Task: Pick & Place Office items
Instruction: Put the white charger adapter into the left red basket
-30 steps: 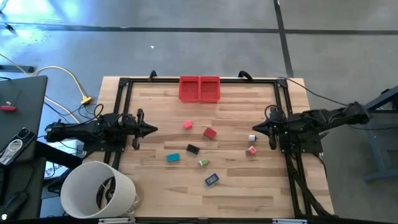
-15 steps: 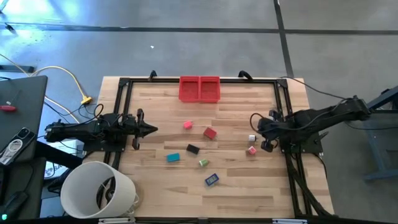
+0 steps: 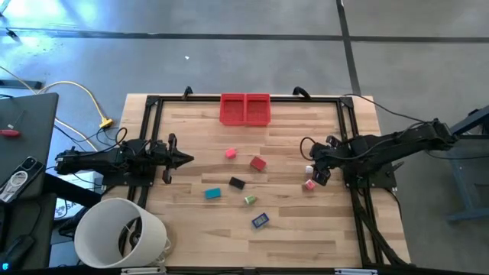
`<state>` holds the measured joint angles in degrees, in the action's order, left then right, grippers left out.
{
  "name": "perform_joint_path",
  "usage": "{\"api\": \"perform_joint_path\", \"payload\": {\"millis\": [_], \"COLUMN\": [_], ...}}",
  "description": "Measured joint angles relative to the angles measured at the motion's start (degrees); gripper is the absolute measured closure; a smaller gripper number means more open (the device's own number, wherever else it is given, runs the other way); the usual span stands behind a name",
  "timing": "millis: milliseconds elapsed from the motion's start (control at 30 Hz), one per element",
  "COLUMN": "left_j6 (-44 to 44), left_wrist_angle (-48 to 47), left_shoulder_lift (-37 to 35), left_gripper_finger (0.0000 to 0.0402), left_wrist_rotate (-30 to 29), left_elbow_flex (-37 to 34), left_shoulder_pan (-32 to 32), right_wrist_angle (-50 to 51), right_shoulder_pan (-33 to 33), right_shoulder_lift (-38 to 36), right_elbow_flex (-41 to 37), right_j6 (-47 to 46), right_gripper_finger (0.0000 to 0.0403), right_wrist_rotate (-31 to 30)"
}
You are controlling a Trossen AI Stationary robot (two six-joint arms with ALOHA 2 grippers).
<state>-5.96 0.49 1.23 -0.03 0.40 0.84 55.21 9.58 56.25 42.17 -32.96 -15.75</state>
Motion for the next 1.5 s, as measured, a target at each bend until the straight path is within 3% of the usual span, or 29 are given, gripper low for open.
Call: {"api": "perform_joint_path", "payload": {"millis": [233, 967, 1500], "left_j6": [0.0, 0.0, 0.0], "left_wrist_angle": [0.0, 0.0, 0.0], "left_shoulder_lift": [0.0, 0.0, 0.0], "left_gripper_finger": [0.0401, 0.0401, 0.0401], "left_wrist_rotate": [0.0, 0.0, 0.0], "left_elbow_flex": [0.0, 0.0, 0.0], "left_shoulder_pan": [0.0, 0.0, 0.0], "right_wrist_angle": [0.0, -0.5, -5.0], "right_shoulder_pan": [0.0, -0.4, -4.8], "right_shoulder_lift": [2.6, 18.7, 23.9], "right_elbow_flex": [0.0, 0.0, 0.0], "right_j6": [8.4, 9.7, 16.3], "right_gripper_finger": [0.0198, 0.0206, 0.0205], "right_wrist_rotate": [2.5, 4.2, 5.4]}}
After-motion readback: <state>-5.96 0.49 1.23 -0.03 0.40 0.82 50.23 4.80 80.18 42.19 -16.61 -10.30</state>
